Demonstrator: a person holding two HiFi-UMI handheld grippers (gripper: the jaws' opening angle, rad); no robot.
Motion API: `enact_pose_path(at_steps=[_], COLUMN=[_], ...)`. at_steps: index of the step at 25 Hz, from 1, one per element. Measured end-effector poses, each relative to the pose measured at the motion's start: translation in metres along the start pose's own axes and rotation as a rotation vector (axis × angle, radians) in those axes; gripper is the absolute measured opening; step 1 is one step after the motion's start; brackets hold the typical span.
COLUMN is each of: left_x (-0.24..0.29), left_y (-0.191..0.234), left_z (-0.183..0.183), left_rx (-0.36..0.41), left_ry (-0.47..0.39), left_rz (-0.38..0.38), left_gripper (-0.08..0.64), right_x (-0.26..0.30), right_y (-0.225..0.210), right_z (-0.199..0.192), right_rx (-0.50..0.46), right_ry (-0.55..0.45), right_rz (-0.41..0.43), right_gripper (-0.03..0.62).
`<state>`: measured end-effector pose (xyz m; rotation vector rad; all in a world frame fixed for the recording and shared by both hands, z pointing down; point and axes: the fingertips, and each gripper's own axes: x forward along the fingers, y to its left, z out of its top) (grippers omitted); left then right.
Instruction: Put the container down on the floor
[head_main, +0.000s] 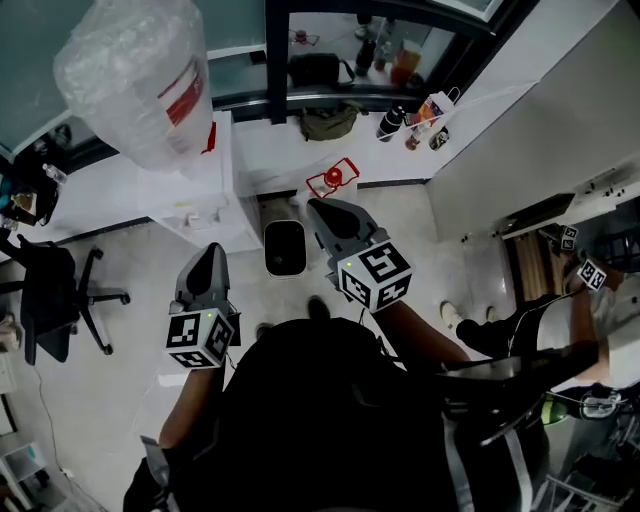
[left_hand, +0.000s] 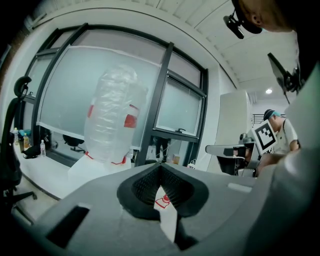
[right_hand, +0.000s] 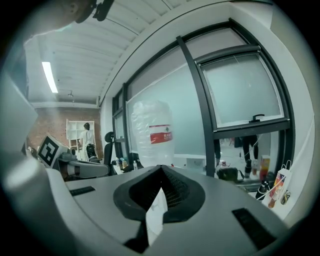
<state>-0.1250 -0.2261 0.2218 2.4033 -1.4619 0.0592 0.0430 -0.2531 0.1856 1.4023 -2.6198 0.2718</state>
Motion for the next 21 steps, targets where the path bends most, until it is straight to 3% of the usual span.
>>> enact_pose_path(at_steps=[21], left_x=[-0.011], left_y=[-0.001], left_z=[0.004], left_rx=[-0.017], left_ry=[-0.008], left_rz=[-0.011], left_gripper=[0.006], right_x=[-0.009], right_y=[0.003], right_z=[0.0], right_rx=[0.02], right_ry=[-0.005], right_rz=[-0.035], right_gripper=[0.008])
